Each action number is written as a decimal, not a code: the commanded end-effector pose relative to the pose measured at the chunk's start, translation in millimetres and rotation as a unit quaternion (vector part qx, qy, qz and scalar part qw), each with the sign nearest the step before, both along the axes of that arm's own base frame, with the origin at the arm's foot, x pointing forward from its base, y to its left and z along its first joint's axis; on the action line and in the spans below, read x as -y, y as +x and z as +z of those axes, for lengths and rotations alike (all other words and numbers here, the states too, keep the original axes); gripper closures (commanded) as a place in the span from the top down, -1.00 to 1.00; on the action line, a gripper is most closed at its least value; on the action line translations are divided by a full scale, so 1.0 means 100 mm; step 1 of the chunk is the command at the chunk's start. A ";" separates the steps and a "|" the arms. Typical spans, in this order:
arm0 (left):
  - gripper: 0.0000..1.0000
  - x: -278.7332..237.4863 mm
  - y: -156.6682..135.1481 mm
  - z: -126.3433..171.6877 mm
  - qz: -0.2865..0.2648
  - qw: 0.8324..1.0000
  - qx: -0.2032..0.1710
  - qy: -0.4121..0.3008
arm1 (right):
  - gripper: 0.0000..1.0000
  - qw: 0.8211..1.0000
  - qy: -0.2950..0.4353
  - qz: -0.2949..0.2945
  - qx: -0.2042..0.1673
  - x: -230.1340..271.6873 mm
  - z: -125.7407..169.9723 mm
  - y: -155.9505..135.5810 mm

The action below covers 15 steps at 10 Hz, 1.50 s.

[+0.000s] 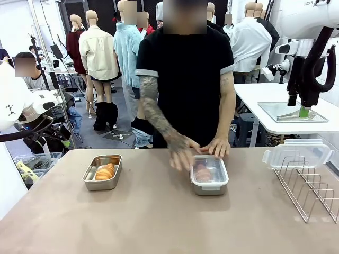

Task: Place the bread in airtight containers.
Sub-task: Pick up one Airtight Container lid and hand it to the human.

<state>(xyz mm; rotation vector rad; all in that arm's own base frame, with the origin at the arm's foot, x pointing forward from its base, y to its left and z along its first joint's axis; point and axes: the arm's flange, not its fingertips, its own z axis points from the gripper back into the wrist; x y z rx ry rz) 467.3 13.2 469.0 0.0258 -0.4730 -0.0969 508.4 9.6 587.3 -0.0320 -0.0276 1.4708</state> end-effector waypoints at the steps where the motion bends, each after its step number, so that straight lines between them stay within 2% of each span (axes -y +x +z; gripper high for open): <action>1: 1.00 -0.01 0.01 0.00 0.007 1.000 0.006 -0.005 | 1.00 1.000 -0.002 0.000 0.000 0.00 0.00 0.01; 14: 1.00 -0.01 0.01 0.00 0.007 1.000 0.006 -0.005 | 1.00 1.000 0.000 0.000 0.000 0.00 0.00 0.00; 15: 1.00 -0.01 0.01 0.00 0.007 1.000 0.006 -0.005 | 1.00 1.000 0.000 -0.017 0.003 0.02 -0.09 0.04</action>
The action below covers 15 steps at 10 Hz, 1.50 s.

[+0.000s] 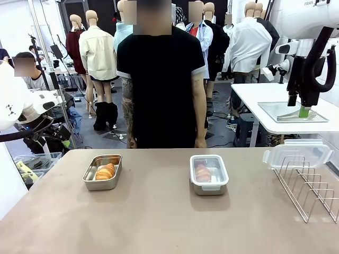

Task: Place the bread in airtight containers.
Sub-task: Pick up one Airtight Container lid and hand it to the human.

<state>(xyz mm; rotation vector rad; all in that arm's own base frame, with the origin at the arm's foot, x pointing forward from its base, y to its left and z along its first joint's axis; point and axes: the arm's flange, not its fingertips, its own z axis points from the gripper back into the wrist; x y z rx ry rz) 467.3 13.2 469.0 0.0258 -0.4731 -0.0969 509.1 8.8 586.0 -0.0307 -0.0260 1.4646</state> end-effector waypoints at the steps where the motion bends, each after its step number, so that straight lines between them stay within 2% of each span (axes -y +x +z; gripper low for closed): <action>1: 1.00 -0.01 0.01 0.00 0.007 1.000 0.006 -0.005 | 1.00 1.000 -0.006 -0.022 0.001 0.02 -0.20 0.12; 2: 1.00 -0.01 0.01 0.00 0.007 1.000 0.006 -0.005 | 1.00 0.999 -0.015 -0.037 0.006 0.04 -0.38 0.24; 3: 1.00 -0.01 0.01 0.00 0.007 1.000 0.006 -0.005 | 1.00 0.998 -0.024 -0.044 0.027 0.11 -0.50 0.31; 8: 1.00 -0.01 0.01 0.00 0.007 1.000 0.006 -0.005 | 1.00 0.999 -0.010 -0.040 -0.005 0.32 -0.98 0.39; 10: 1.00 -0.01 0.01 0.00 0.007 1.000 0.006 -0.005 | 1.00 0.999 0.003 -0.036 -0.006 0.39 -1.15 0.37; 12: 1.00 -0.01 0.01 0.00 0.007 1.000 0.006 -0.005 | 1.00 0.999 -0.014 -0.031 -0.006 0.41 -1.29 0.40; 15: 1.00 -0.01 0.01 0.00 0.007 1.000 0.006 -0.005 | 1.00 0.998 -0.002 -0.056 -0.003 0.43 -1.42 0.59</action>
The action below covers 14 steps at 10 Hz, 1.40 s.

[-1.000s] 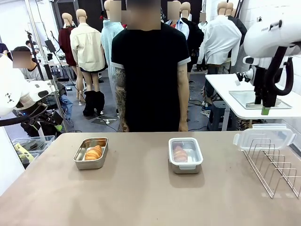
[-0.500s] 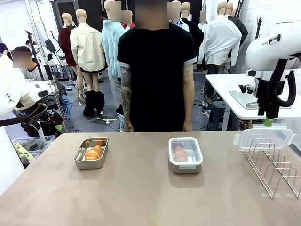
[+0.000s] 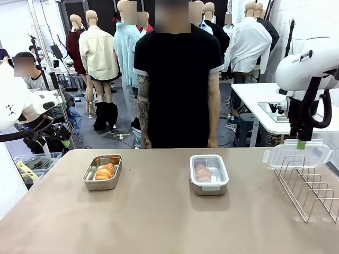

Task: Place the bread in airtight containers.
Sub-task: Pick up one Airtight Container lid and hand it to the human.

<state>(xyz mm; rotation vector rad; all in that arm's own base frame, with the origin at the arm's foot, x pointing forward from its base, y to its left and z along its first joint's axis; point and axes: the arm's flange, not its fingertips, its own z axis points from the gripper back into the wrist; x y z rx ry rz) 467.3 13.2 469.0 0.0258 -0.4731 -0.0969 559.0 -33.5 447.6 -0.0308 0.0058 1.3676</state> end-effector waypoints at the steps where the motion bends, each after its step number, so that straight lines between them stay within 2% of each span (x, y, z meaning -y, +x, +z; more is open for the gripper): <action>1: 1.00 -0.01 0.01 0.00 0.007 1.000 0.006 -0.005 | 1.00 1.000 -0.006 -0.010 0.001 -0.01 -0.08 0.15; 5: 1.00 -0.01 0.01 0.00 0.007 1.000 0.006 -0.005 | 1.00 0.999 -0.009 -0.017 -0.026 0.02 -0.12 0.34; 6: 1.00 -0.01 0.01 0.00 0.007 1.000 0.006 -0.005 | 0.76 0.999 -0.010 -0.017 -0.029 0.02 -0.11 0.35; 11: 1.00 -0.01 0.01 0.00 0.007 1.000 0.006 -0.005 | -1.00 0.999 -0.011 -0.008 -0.041 0.00 -0.10 0.38; 14: 1.00 -0.01 0.01 0.00 0.007 1.000 0.006 -0.005 | -1.00 0.999 -0.012 0.000 -0.044 -0.02 -0.07 0.36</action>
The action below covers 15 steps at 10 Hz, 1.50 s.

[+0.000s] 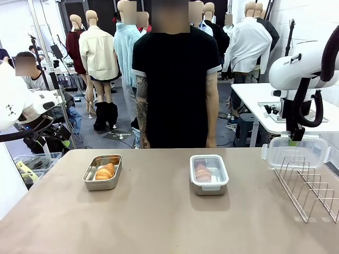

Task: Place the bread in airtight containers.
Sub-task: Pick up one Airtight Container lid and hand it to the human, then release when the human grabs the Airtight Container lid.

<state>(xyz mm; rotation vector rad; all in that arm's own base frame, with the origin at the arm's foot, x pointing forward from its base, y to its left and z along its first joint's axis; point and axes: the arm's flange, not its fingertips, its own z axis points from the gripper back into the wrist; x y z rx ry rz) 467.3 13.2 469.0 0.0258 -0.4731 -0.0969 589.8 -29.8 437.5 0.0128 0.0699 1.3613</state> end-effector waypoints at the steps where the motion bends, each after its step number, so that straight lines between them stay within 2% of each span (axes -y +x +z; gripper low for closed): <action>1: 1.00 -0.01 0.01 0.00 0.007 1.000 0.006 -0.005 | -1.00 1.000 -0.007 0.006 -0.008 0.02 0.04 0.04; 5: 1.00 -0.01 0.01 0.00 0.007 1.000 0.006 -0.005 | -1.00 1.000 -0.003 0.019 -0.023 -0.03 0.16 -0.02; 6: 1.00 -0.01 0.01 0.00 0.007 1.000 0.006 -0.005 | -1.00 1.000 0.001 0.007 -0.003 -0.02 0.06 0.00; 10: 1.00 -0.01 0.01 0.00 0.007 1.000 0.006 -0.005 | -1.00 1.000 0.001 0.009 -0.004 -0.03 0.10 0.01; 11: 1.00 -0.01 0.01 0.00 0.007 1.000 0.006 -0.005 | -1.00 1.000 0.013 0.002 -0.008 -0.06 0.21 -0.06; 12: 1.00 -0.01 0.01 0.00 0.007 1.000 0.006 -0.005 | -1.00 1.000 0.004 0.001 0.017 -0.16 0.45 -0.21; 15: 1.00 -0.01 0.01 0.00 0.007 1.000 0.006 -0.005 | -1.00 0.995 -0.030 0.062 0.071 -0.55 1.23 -0.63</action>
